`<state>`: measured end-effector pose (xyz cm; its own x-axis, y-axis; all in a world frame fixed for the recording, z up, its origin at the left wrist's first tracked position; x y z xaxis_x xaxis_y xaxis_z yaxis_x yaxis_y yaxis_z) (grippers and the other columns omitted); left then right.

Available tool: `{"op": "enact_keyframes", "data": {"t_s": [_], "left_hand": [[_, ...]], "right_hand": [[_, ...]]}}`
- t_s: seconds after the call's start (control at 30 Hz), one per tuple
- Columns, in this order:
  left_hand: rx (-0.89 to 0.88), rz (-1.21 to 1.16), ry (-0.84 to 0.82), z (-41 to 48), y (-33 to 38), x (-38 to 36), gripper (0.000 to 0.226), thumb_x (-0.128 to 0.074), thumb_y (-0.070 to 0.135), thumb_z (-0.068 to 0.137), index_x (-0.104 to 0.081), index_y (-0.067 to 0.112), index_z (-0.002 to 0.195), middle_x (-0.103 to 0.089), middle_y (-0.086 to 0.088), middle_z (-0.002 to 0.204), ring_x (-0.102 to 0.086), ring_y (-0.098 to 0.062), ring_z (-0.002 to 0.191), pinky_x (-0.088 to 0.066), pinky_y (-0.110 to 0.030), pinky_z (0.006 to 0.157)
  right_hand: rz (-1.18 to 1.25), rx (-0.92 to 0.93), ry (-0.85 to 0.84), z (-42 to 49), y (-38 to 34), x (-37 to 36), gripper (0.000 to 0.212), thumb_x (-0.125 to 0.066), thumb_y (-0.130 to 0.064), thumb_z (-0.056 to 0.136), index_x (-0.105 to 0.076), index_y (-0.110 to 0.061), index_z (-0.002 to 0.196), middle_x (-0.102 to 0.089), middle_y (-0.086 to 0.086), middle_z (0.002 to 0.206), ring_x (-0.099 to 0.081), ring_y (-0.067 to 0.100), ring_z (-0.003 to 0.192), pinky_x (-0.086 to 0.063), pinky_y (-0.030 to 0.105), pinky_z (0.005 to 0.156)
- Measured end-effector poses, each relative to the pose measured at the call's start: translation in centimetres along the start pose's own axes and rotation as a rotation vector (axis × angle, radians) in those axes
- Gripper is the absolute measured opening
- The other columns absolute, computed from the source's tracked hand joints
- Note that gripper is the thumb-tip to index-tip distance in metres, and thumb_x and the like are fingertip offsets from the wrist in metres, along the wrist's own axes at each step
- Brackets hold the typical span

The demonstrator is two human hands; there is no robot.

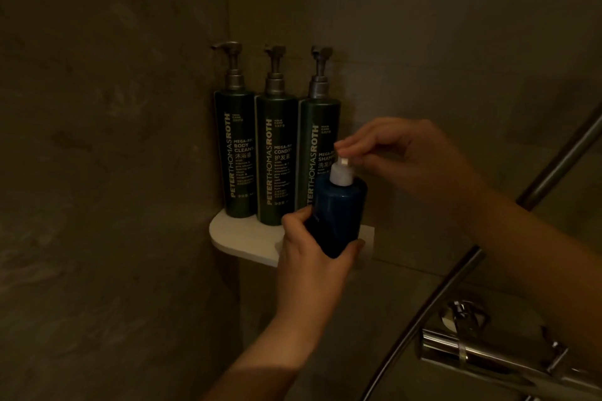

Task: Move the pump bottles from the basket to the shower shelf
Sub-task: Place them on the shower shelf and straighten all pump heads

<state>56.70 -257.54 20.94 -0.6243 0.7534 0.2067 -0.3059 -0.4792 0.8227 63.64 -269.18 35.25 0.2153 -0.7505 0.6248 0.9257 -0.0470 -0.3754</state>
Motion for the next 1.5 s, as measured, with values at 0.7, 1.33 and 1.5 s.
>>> {"op": "enact_keyframes", "data": {"t_s": [0.7,1.33,1.5], "left_hand": [[-0.116,0.046,-0.016,0.0,-0.7,1.6,0.062,-0.065,0.05,0.072,-0.024,0.053,0.119,-0.03,0.039,0.112,-0.034,0.019,0.109,-0.03,-0.005,0.084],[-0.144,0.137,0.035,-0.3,-0.4,1.4,0.06,-0.064,0.053,0.07,-0.028,0.04,0.117,-0.035,0.019,0.115,-0.04,0.005,0.107,-0.04,-0.021,0.091],[-0.232,0.152,-0.064,0.0,-1.3,2.4,0.063,-0.064,0.039,0.081,-0.026,0.04,0.131,-0.035,0.017,0.127,-0.037,0.009,0.116,-0.03,-0.004,0.092]], "right_hand": [[0.027,0.054,0.049,-0.2,0.5,-0.7,0.026,-0.065,0.005,0.082,-0.068,-0.018,0.094,-0.068,-0.004,0.099,-0.067,0.009,0.098,-0.052,0.024,0.086],[0.062,0.022,0.111,-0.7,0.5,-1.1,0.021,-0.065,0.002,0.082,-0.068,-0.014,0.095,-0.067,-0.003,0.098,-0.066,0.008,0.098,-0.051,0.021,0.086],[0.126,-0.002,0.119,-0.9,0.7,-1.4,0.019,-0.063,0.004,0.082,-0.067,-0.007,0.096,-0.067,0.002,0.099,-0.066,0.01,0.1,-0.05,0.022,0.087]]}}
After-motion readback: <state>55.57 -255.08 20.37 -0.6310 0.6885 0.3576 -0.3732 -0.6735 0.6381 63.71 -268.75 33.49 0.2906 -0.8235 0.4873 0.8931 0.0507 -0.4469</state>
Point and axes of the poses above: each hand's wrist, its own z-axis towards the middle knuckle, its own x-axis out of the back of the hand, y = z × x, the point moved 1 cm from there along z, towards the middle knuckle
